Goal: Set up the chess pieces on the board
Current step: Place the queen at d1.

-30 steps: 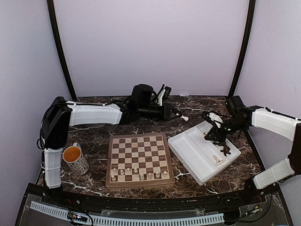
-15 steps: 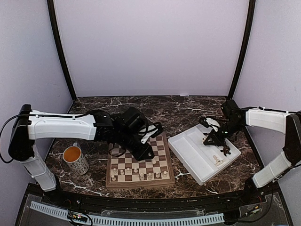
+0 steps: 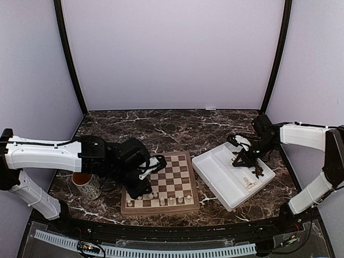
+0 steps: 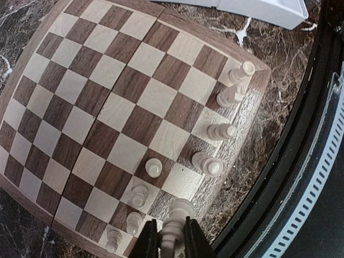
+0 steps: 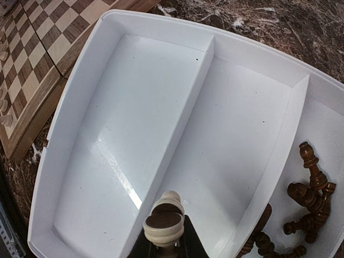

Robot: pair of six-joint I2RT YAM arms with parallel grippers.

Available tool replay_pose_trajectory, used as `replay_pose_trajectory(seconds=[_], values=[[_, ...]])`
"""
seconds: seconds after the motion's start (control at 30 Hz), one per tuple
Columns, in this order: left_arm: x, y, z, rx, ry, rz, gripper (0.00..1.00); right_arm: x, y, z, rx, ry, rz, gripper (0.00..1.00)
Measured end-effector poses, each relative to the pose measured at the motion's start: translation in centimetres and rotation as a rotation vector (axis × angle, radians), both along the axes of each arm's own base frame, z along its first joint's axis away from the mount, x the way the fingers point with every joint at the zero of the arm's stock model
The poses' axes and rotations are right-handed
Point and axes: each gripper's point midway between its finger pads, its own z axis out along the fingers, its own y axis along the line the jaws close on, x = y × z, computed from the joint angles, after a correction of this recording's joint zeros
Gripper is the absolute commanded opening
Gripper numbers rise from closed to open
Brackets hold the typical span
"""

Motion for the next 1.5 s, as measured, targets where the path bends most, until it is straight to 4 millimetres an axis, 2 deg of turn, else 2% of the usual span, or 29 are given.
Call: replay_pose_trajectory(seconds=[0.2, 0.43, 0.87, 1.13, 1.5], values=[[-1.0, 0.3, -1.8, 0.089, -0.005, -0.037, 0.03, 0.0, -0.1, -0.1, -0.004, 0.004, -0.001, 0.06], [-1.0, 0.1, -3.6, 0.144, -0.010, -0.041, 0.05, 0.1, -0.2, -0.2, -0.012, 0.003, -0.005, 0.06], [-1.2, -1.6, -4.8, 0.131, -0.014, -0.063, 0.08, 0.1, -0.2, -0.2, -0.014, 0.003, -0.008, 0.07], [-1.4, -2.0, -5.0, 0.134, -0.014, -0.071, 0.27, 0.1, -0.2, -0.2, -0.014, 0.003, -0.008, 0.06], [-1.5, -1.8, -4.7, 0.166, -0.021, -0.075, 0.39, 0.0, -0.2, -0.2, -0.014, 0.006, -0.008, 0.07]])
